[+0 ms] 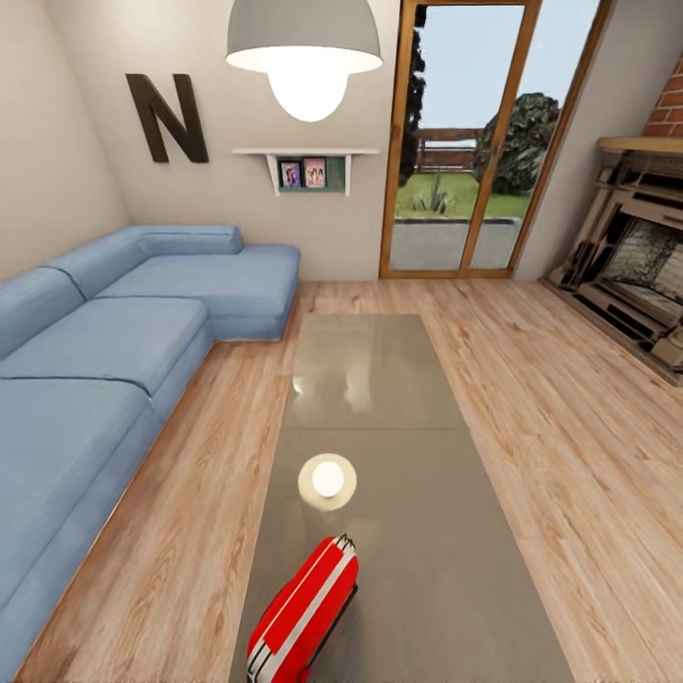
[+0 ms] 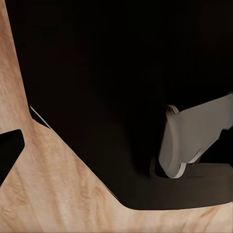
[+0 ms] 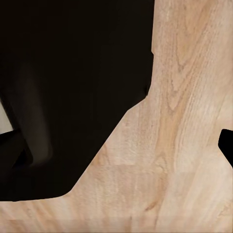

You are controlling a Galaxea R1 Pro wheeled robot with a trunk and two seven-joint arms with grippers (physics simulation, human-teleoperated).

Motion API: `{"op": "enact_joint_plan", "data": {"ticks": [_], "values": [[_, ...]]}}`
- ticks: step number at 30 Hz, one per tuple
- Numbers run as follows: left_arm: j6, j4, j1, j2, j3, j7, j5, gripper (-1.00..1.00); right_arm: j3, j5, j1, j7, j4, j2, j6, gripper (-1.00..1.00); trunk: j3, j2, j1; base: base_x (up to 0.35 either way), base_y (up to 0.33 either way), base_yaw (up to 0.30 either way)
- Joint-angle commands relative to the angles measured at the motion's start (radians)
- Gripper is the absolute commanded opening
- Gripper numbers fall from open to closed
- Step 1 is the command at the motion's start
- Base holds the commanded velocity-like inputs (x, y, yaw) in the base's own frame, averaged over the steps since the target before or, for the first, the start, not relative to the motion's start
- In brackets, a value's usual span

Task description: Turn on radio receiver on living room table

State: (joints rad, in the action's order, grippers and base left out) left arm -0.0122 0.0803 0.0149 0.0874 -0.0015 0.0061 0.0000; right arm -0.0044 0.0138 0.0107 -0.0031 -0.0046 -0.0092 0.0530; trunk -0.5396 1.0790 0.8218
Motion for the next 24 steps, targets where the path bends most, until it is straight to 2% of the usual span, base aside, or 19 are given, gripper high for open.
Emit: {"op": "enact_joint_plan", "data": {"ticks": [1, 24], "values": [[0.000, 0.000, 0.000, 0.000, 0.000, 0.000, 0.000, 1.00, 0.000, 0.000, 0.000, 0.000, 0.000, 0.000, 0.000, 1.00, -0.001, 0.000, 0.000, 0.000, 0.000, 0.000], [0.000, 0.001, 0.000, -0.001, 0.000, 0.000, -0.001, 1.00, 0.001, -0.002, 0.000, 0.000, 0.000, 0.000, 0.000, 1.00, -0.011, 0.000, 0.000, 0.000, 0.000, 0.000]]}}
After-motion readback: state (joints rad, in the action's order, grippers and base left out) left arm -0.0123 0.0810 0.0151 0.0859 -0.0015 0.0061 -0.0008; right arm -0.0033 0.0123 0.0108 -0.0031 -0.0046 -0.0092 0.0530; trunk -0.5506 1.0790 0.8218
